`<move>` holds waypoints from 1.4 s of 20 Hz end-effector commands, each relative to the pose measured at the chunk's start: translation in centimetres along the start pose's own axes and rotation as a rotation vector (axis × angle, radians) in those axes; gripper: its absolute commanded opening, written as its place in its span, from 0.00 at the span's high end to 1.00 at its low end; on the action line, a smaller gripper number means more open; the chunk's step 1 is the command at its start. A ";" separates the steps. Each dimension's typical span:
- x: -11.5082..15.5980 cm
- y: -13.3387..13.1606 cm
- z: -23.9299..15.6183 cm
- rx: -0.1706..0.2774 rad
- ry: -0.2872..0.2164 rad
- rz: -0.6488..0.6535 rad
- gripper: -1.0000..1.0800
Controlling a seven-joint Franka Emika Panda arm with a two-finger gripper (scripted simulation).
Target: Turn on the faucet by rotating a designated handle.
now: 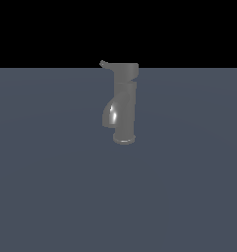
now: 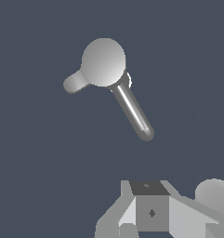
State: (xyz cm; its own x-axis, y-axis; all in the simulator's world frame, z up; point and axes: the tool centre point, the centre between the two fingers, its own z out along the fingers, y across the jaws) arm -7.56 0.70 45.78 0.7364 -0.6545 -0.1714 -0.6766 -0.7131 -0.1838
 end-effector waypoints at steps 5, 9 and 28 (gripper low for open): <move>3.4 -2.3 2.4 -0.010 -0.009 0.199 1.00; 5.4 -3.6 4.0 -0.022 -0.003 0.320 1.00; 13.5 -9.4 12.4 -0.079 0.138 0.848 1.00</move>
State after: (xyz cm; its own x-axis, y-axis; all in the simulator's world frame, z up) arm 8.00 1.52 33.80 0.0187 -0.9930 -0.1165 -0.9996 -0.0211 0.0198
